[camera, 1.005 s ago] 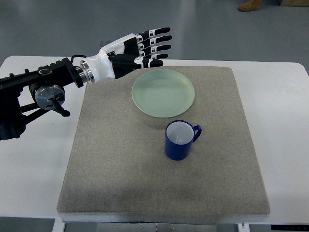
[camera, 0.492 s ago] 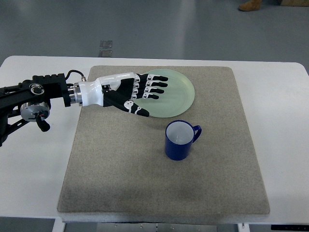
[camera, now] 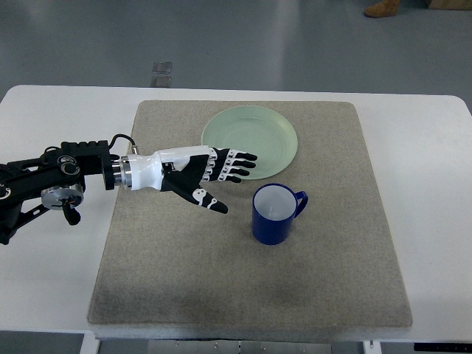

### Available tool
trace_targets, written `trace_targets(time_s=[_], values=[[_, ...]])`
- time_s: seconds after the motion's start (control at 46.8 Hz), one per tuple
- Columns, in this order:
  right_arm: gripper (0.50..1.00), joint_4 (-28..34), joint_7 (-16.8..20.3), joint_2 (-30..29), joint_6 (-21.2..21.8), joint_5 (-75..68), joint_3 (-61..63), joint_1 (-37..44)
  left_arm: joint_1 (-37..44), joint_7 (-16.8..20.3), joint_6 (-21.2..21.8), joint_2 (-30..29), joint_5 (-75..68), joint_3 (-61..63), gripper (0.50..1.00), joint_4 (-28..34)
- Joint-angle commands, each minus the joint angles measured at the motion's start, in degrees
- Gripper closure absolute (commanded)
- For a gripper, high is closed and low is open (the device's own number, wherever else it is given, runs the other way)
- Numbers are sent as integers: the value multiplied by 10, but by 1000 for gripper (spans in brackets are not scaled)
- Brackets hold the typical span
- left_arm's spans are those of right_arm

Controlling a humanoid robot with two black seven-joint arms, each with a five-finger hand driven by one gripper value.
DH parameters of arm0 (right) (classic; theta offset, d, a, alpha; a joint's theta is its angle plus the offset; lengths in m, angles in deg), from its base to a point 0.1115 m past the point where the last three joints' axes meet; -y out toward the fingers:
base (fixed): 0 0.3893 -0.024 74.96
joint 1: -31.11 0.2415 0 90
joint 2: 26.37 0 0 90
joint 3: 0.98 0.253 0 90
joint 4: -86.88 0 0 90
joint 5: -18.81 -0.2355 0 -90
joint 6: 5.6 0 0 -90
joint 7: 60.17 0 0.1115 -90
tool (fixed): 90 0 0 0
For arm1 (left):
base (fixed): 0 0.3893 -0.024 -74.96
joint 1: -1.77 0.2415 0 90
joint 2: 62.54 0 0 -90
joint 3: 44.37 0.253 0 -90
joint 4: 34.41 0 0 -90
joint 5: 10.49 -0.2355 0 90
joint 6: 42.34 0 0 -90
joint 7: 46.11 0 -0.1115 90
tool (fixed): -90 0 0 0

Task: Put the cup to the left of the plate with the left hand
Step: 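Lower the left hand and move it toward the blue mug, then close the left hand's fingers around the blue mug's body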

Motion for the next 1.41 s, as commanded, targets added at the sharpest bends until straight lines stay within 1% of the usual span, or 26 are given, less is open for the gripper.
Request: trace_targets(time_s=[0.0,0.128,0.278,0.363,0.534,0.62,0.769,0.898,1.069,1.389], values=[[568,0,0,0,0,0,0,0,5,2,13,14,2,-2,501,11],[568,0,0,0,0,0,0,0,15,19,31,33,5,-19,501,27],[568,0,0,0,0,0,0,0,30,32,31,53,2,-36,501,38],[568,0,0,0,0,0,0,0,34,33,31,54,1,-35,504,38],[568,0,0,0,0,0,0,0,42,50,31,58,-18,-35,504,38],[568,0,0,0,0,0,0,0,51,56,31,74,-28,-35,504,38],[568,0,1,0,0,0,0,0,59,58,29,77,-32,-34,504,38],[568,0,0,0,0,0,0,0,64,68,29,80,-33,-29,501,38],[568,0,0,0,0,0,0,0,65,68,32,81,-44,-29,504,39],[568,0,0,0,0,0,0,0,70,67,32,102,-42,-33,504,67]])
